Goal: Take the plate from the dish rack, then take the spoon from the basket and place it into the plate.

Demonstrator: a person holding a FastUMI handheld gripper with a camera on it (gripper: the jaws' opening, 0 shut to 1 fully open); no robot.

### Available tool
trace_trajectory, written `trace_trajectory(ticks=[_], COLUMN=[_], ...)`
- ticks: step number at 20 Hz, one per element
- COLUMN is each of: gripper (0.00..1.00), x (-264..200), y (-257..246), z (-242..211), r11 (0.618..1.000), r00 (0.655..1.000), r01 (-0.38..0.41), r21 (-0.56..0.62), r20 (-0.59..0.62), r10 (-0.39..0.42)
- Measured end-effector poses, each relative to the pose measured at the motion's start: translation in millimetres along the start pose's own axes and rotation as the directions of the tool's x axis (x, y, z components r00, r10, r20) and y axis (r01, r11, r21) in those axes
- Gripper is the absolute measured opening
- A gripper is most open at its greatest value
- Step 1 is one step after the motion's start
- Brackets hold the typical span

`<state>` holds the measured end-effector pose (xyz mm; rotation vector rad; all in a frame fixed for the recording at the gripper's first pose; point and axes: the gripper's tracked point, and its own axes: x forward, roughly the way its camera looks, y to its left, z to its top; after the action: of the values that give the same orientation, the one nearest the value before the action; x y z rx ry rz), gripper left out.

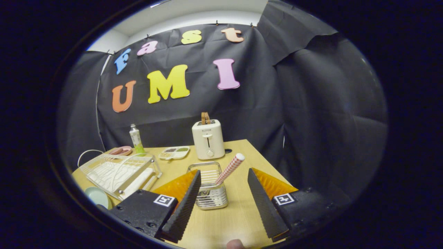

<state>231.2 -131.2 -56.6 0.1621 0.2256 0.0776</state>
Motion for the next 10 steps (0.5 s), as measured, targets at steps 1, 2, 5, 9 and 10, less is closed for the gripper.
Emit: trace_trajectory(ticks=[1, 2, 5, 9, 10], gripper=[0.88, 0.87, 0.81, 0.55, 0.47], x=[4.4, 8.5, 16.3, 23.5, 22.8], y=[-0.1, -1.1, 3.1, 9.5, 10.2], z=[2.1, 3.5, 6.3, 6.3, 6.0], r11=[1.0, 1.0, 0.998, 0.995, 0.995], r00=[1.0, 1.0, 0.999, 0.998, 0.997], r01=[-0.004, -0.006, -0.036, -0.054, -0.053], r21=[0.002, 0.013, 0.059, 0.085, 0.086], r20=[-0.002, -0.005, -0.021, -0.039, -0.044], r10=[0.004, 0.006, 0.038, 0.057, 0.057])
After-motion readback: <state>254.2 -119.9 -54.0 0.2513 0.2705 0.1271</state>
